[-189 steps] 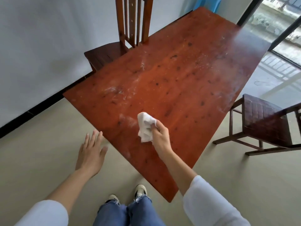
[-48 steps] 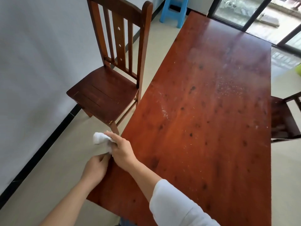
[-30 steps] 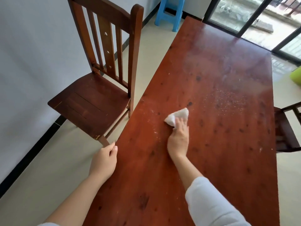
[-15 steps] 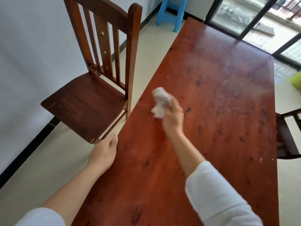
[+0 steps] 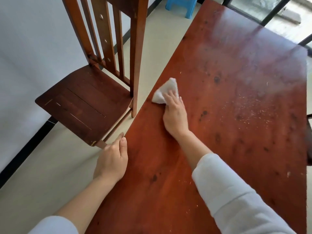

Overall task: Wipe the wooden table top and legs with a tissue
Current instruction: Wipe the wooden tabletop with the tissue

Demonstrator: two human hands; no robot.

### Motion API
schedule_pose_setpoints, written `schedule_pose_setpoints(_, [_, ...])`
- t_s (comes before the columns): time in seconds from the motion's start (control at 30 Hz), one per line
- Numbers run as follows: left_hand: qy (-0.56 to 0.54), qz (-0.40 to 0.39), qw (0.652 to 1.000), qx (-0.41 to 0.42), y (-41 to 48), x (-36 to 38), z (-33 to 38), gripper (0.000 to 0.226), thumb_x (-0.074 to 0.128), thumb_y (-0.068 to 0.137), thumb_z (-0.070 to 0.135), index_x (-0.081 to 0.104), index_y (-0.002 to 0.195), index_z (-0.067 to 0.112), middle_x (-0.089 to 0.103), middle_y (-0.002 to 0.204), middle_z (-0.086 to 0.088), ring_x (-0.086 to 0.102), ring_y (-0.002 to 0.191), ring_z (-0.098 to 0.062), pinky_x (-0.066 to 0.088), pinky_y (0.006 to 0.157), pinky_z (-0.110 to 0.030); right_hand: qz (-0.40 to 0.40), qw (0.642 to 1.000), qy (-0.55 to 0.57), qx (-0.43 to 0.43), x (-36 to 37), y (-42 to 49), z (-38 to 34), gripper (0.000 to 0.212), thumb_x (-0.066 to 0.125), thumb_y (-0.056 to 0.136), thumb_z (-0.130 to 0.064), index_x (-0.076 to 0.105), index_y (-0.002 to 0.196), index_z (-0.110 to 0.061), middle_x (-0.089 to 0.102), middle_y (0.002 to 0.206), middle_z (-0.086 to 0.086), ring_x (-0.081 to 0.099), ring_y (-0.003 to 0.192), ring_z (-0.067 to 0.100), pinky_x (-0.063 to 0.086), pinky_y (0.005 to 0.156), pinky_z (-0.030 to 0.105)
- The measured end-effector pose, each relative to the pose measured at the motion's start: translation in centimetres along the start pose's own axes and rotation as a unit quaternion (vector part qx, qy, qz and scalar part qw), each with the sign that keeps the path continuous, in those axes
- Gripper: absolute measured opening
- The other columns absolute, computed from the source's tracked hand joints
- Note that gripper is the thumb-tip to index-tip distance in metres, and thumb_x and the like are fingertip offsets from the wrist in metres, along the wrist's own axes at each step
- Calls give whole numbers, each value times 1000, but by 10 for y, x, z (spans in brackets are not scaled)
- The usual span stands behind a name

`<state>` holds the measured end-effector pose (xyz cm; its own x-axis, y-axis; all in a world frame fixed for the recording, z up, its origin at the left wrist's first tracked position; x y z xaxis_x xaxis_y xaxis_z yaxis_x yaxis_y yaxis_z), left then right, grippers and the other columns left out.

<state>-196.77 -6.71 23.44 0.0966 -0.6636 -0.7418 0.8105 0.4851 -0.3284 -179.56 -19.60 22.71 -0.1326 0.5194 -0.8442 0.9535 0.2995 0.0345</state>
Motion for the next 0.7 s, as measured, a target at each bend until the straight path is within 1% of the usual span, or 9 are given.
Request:
schedule_pose_setpoints(0.1, [-9, 6, 1000, 11, -3, -1, -2, 48, 22, 99, 34, 55, 128, 14, 65, 116, -9, 56, 112, -31, 42, 85, -36, -118, 978, 111, -131, 35, -26, -73, 51, 31, 81, 4, 60, 122, -6, 55, 133, 16, 47, 127, 30, 29, 113, 42])
schedule_pose_setpoints(0.17, [-29, 20, 999, 11, -5, -2, -2, 37, 26, 100, 28, 59, 97, 12, 62, 79, -2, 60, 82, -28, 37, 66, -31, -210, 953, 182, -123, 38, -36, -105, 51, 30, 87, 9, 55, 128, -7, 51, 138, 14, 40, 134, 24, 30, 113, 37])
schedule_pose_setpoints(0.23, [-57, 29, 998, -10, -6, -4, 0, 39, 27, 100, 26, 56, 80, 8, 52, 63, 3, 52, 64, -20, 33, 62, -31, -213, 940, 259, -69, 28, -37, -115, 47, 32, 94, 7, 51, 133, -11, 50, 140, 10, 36, 137, 20, 31, 112, 34])
schedule_pose_setpoints(0.3, [-98, 36, 994, -18, -5, -5, 1, 46, 27, 99, 28, 62, 86, 1, 64, 73, -7, 59, 73, -22, 40, 69, -34, -139, 943, 300, -23, 3, -31, -103, 44, 35, 94, 2, 54, 130, -15, 58, 130, 9, 54, 121, 21, 47, 100, 38])
schedule_pose_setpoints(0.37, [-129, 26, 991, -33, -8, -11, -2, 44, 27, 101, 25, 64, 115, 4, 67, 112, -11, 58, 108, -25, 40, 91, -30, -44, 950, 306, 35, -26, -20, -67, 42, 42, 91, 0, 58, 127, -16, 65, 118, 10, 66, 93, 24, 56, 78, 40])
schedule_pose_setpoints(0.4, [-130, 15, 991, -39, -10, -15, -7, 43, 27, 101, 24, 60, 123, 6, 63, 122, -10, 54, 117, -25, 37, 95, -29, 5, 959, 274, 67, -40, -14, -44, 43, 44, 89, -4, 58, 128, -17, 65, 119, 9, 66, 91, 24, 56, 76, 40])
schedule_pose_setpoints(0.47, [-116, -9, 992, -53, -17, -22, -23, 43, 27, 101, 25, 61, 121, 8, 63, 121, -12, 54, 115, -27, 38, 90, -32, 68, 978, 146, 135, -68, -8, 6, 49, 43, 86, -10, 53, 133, -22, 57, 133, 8, 58, 114, 27, 49, 93, 40])
schedule_pose_setpoints(0.6, [-86, -54, 990, -97, -43, -31, -58, 42, 29, 100, 28, 66, 110, 10, 67, 106, -11, 56, 109, -31, 40, 88, -36, 39, 958, -6, 285, -74, -26, 66, 53, 30, 93, -3, 40, 141, -22, 32, 152, 10, 31, 137, 35, 26, 113, 42])
schedule_pose_setpoints(0.7, [-60, -84, 988, -112, -62, -30, -70, 43, 28, 100, 33, 67, 97, 14, 67, 104, -12, 57, 105, -32, 39, 85, -36, 13, 989, -29, 146, -25, -57, 26, 53, 31, 92, 2, 42, 141, -16, 32, 152, 9, 26, 141, 29, 14, 117, 37])
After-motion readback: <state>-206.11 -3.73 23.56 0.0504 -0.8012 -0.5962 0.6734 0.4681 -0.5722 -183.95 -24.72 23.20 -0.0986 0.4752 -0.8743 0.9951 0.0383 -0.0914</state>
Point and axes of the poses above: each hand's wrist, its own y-axis towards the middle knuckle, its own x-axis out of the palm, z = x × y, the point moved 1 cm from there along y, towards the middle knuckle
